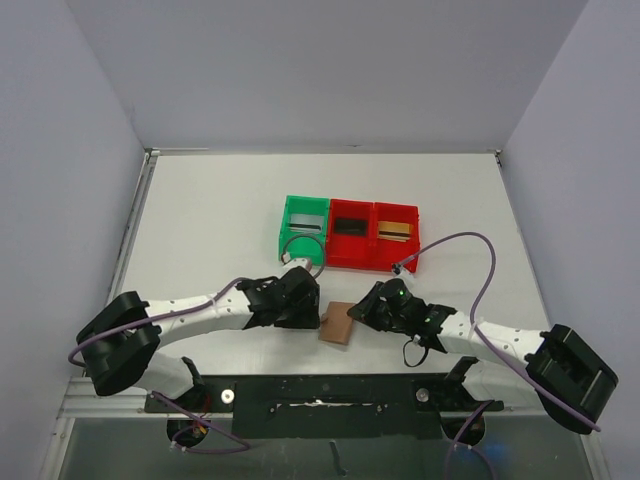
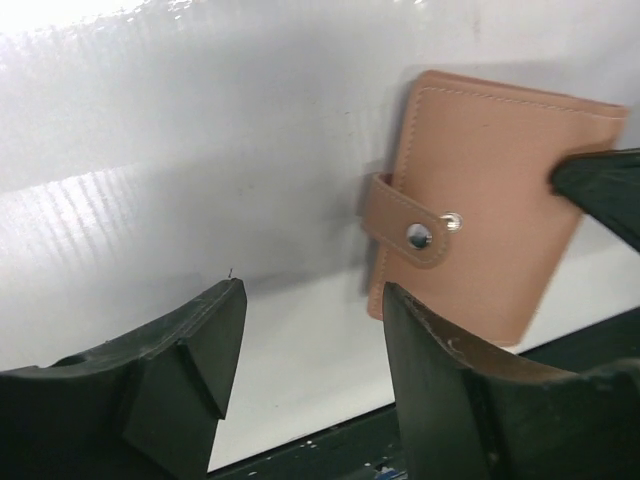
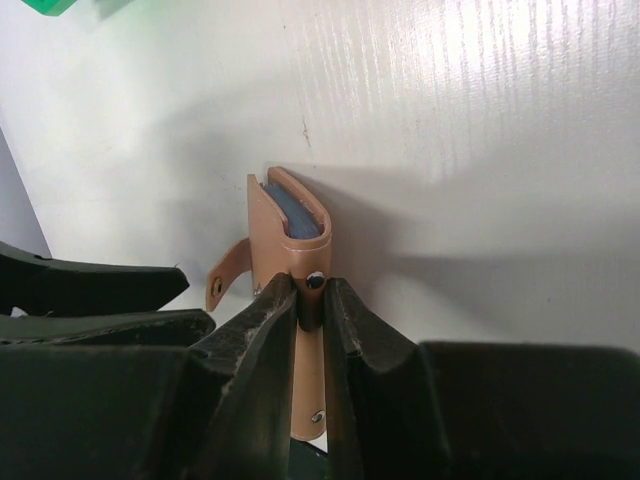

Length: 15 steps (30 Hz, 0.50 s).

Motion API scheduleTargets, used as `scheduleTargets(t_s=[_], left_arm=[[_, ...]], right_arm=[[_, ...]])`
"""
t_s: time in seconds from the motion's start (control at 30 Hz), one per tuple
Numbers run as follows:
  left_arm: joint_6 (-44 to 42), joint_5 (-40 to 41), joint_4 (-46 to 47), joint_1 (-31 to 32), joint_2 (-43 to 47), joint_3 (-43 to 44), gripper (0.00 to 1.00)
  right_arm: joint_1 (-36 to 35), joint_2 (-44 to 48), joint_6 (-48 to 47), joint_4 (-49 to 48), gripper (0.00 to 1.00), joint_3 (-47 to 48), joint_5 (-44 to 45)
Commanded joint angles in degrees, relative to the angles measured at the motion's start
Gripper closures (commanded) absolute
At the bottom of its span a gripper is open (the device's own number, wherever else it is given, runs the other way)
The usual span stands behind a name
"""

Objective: Take the credit cards out of the card holder

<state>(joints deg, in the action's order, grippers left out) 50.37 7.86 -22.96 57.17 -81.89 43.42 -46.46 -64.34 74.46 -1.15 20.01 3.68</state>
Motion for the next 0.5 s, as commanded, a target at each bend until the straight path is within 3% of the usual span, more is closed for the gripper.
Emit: scheduleTargets(t_s=[0.0, 0.37, 0.47], left_arm=[[1.1, -1.5, 7.4, -0.2, 2.2, 2.3, 0.43], [-0.5, -0.5, 7.1, -0.1, -5.7, 6.2, 0.43], [-0.5, 1.7, 4.3, -0.1, -6.2, 6.6, 0.53]], right_arm=[[0.3, -1.3, -1.3, -1.1, 0.85, 1.3, 0.4], [1.1, -1.3, -1.5, -1.2, 0.85, 0.9, -0.6], [1.2, -0.9, -1.3, -1.4, 0.85, 0.5, -0.6]])
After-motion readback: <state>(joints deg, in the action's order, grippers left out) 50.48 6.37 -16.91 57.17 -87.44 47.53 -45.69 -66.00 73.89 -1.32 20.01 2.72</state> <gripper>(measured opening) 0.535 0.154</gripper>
